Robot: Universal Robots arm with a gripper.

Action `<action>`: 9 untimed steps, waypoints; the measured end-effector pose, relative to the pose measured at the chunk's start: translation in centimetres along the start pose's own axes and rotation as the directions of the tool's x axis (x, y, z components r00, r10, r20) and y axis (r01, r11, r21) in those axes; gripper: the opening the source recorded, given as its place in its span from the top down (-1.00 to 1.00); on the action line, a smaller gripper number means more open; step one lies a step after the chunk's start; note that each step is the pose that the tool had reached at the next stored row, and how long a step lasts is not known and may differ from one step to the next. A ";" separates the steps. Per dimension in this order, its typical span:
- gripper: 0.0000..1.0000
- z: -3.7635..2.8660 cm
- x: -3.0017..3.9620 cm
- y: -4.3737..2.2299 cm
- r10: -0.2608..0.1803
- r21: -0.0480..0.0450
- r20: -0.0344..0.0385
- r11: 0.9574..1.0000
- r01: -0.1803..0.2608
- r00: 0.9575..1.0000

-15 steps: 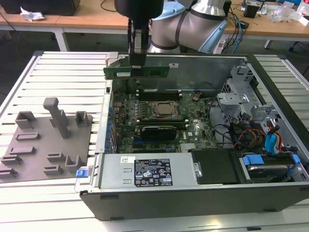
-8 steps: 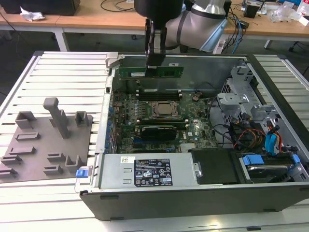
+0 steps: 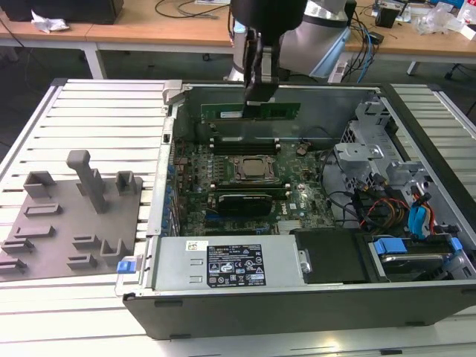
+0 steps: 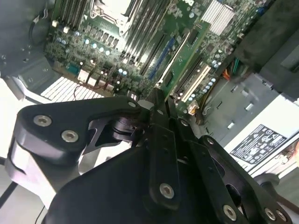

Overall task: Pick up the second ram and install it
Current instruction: 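Pick up the second ram and move it above second insertion slot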

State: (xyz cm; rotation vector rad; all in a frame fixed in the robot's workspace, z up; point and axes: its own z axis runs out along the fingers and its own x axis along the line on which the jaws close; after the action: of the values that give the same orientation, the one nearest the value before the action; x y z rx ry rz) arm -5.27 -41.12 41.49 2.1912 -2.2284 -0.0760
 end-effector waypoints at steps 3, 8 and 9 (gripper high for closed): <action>0.73 -0.04 -0.02 -1.01 0.000 0.000 0.000 1.000 0.000 1.000; 0.73 -0.11 -0.04 -2.36 0.000 0.000 0.000 1.000 0.000 1.000; 0.73 -0.11 -0.04 -2.54 0.000 0.000 0.000 1.000 0.000 1.000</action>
State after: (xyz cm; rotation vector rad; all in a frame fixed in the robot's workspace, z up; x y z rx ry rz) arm -2.73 -41.12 41.48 2.1912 -2.2284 -0.0760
